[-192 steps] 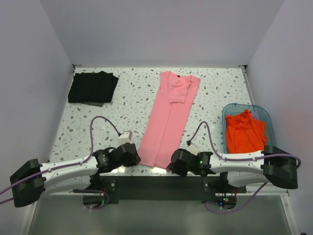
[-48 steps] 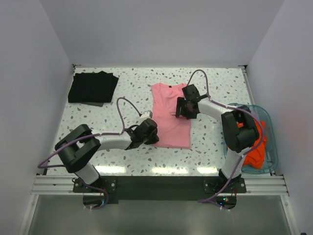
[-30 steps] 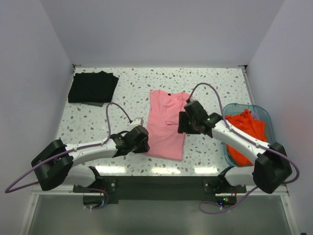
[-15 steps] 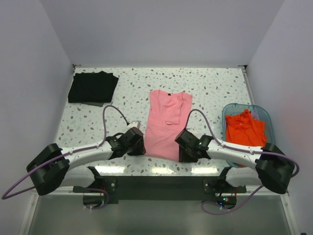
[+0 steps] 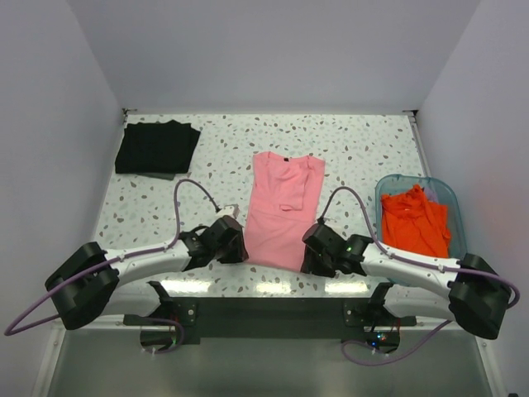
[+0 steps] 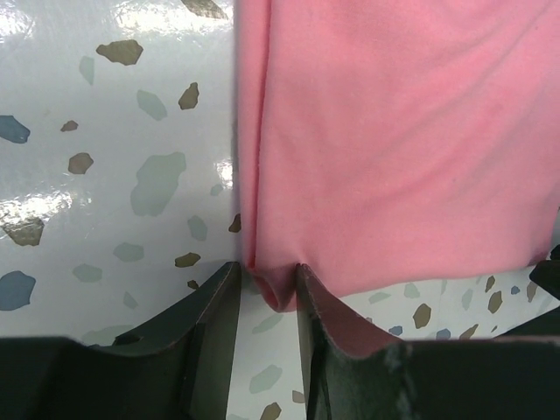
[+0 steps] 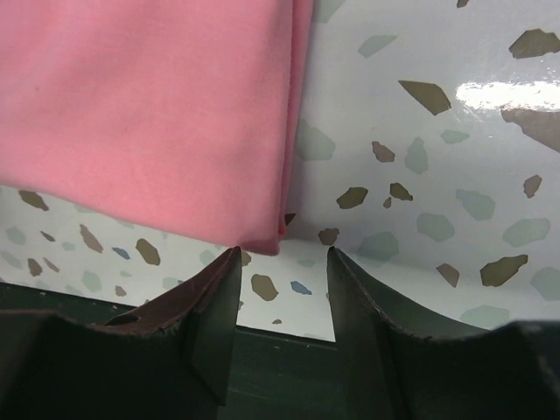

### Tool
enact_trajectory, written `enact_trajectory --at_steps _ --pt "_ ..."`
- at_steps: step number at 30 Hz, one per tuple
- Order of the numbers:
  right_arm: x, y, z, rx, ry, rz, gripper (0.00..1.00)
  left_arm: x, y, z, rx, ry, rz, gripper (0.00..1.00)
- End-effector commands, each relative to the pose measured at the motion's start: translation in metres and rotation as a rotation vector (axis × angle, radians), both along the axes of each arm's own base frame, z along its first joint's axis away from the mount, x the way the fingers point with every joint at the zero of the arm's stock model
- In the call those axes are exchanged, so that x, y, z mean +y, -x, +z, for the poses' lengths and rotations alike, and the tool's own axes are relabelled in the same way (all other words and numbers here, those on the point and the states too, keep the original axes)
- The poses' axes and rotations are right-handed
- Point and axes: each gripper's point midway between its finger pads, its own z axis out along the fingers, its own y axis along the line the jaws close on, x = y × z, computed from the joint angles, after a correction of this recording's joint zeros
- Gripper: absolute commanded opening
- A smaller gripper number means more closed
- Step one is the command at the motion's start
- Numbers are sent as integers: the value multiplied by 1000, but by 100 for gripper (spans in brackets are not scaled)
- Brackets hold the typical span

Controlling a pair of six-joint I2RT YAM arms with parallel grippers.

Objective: Fold and stack the t-shirts
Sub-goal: Fold the tshirt

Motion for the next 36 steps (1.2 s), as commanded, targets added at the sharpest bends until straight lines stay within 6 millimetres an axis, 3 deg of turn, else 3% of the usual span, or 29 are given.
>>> enact_trajectory --at_steps 1,10,16,19,20,23,29,36 --pt "4 -7 4 -34 -45 -73 48 16 21 -25 88 -59 1 36" --pt "6 -8 -12 -23 -55 -108 46 14 27 -27 96 -60 -11 25" --pt "6 -13 -11 -43 -46 -111 42 8 33 -30 110 -46 -46 17" --pt "6 -14 -11 -45 -42 -108 34 7 38 -32 115 -49 -52 13" --pt "6 -13 -11 -44 -40 -105 21 7 38 -31 116 -48 -51 11" --pt "3 -13 -8 -50 -21 -98 1 5 39 -28 114 -47 -58 0" --pt "-11 -3 3 -50 6 -36 0 1 49 -19 115 -43 -80 0" --pt "-12 33 17 -25 -22 98 0 0 81 -4 116 -37 -128 0"
